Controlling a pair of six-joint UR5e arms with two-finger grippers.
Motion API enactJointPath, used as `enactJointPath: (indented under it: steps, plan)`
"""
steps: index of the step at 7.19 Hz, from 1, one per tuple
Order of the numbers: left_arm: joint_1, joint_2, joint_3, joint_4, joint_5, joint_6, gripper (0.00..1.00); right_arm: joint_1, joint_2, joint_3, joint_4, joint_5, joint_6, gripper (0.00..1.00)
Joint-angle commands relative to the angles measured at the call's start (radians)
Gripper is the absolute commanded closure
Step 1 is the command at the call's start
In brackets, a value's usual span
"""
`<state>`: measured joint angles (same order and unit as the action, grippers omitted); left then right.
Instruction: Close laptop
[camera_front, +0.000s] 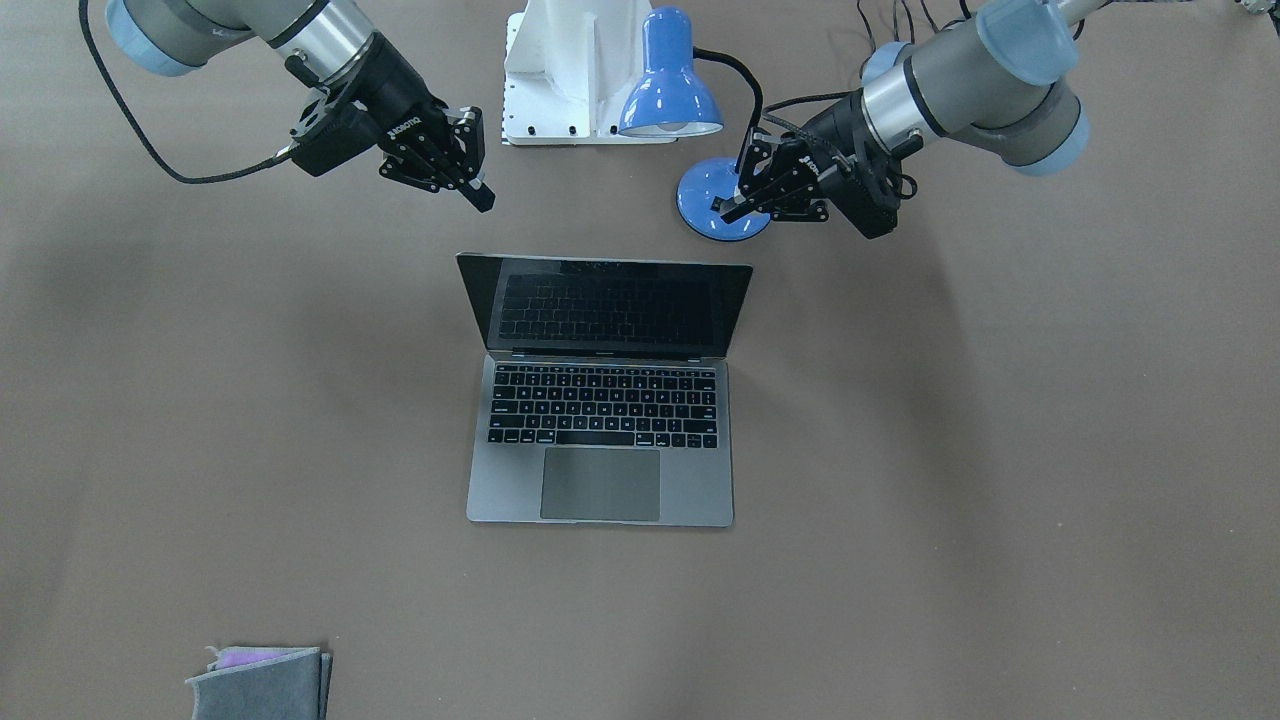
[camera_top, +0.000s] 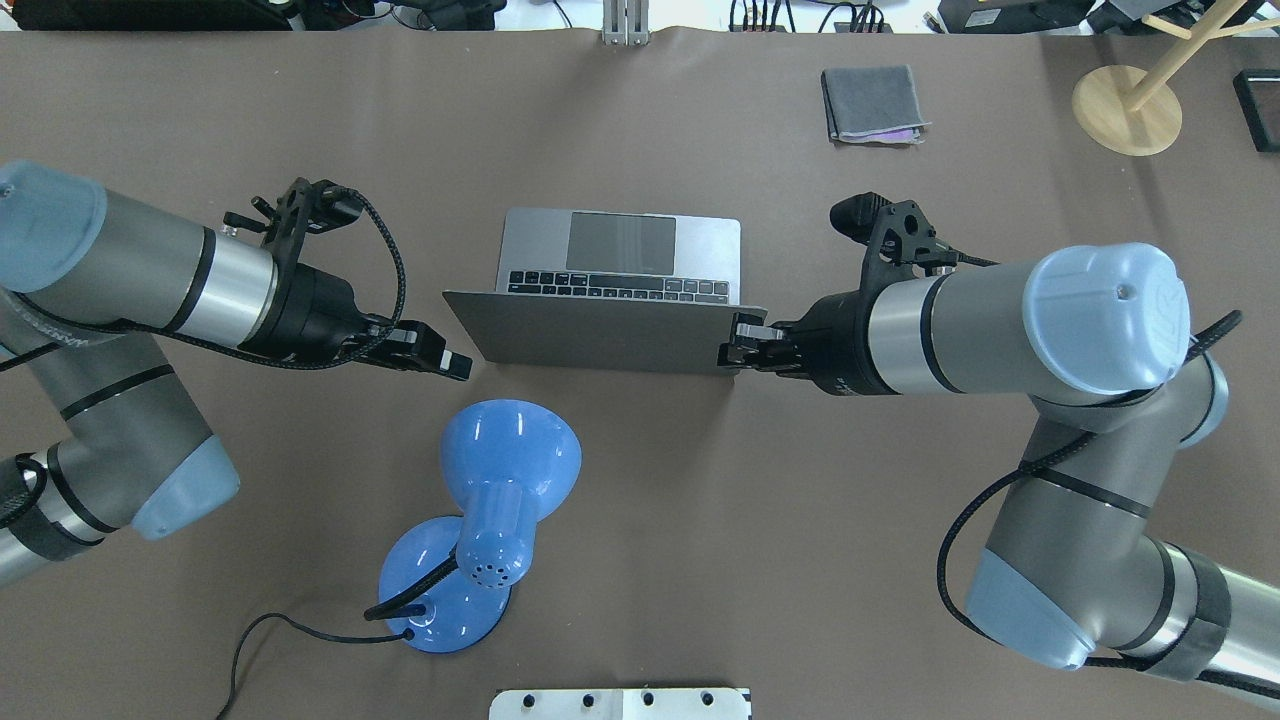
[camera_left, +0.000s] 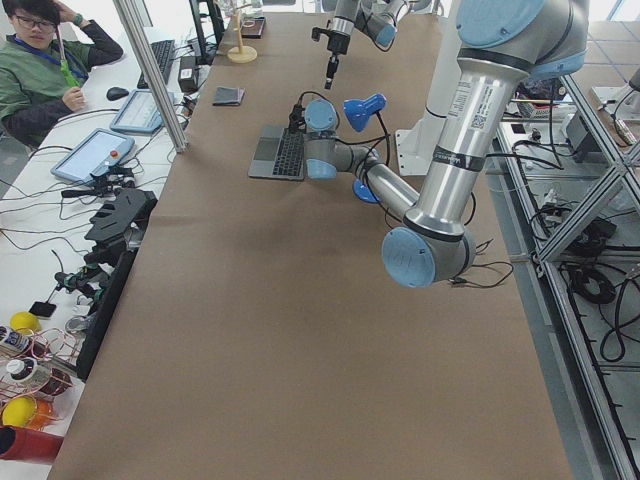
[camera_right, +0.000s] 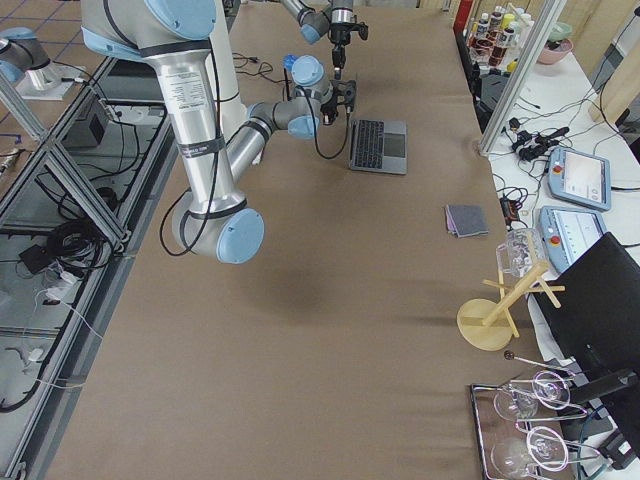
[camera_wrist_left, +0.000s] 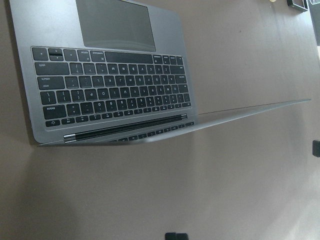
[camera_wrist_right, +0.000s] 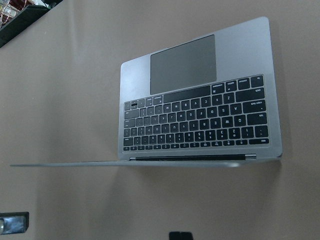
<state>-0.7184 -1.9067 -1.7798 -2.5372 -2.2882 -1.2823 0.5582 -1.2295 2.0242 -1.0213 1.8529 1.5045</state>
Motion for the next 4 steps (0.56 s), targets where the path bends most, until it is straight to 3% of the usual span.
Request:
enactJointPath:
  steps: [1,4]
  plan:
    - [0.0,-0.011,0.013,0.0,0.001,0.0,1.0,0.005,0.018,-0.033,-0.007,-0.009,-0.001,1.0]
    - [-0.001,-0.028,0.025,0.002,0.024,0.001,1.0,0.031,0.021,-0.056,-0.007,-0.008,-0.003,1.0]
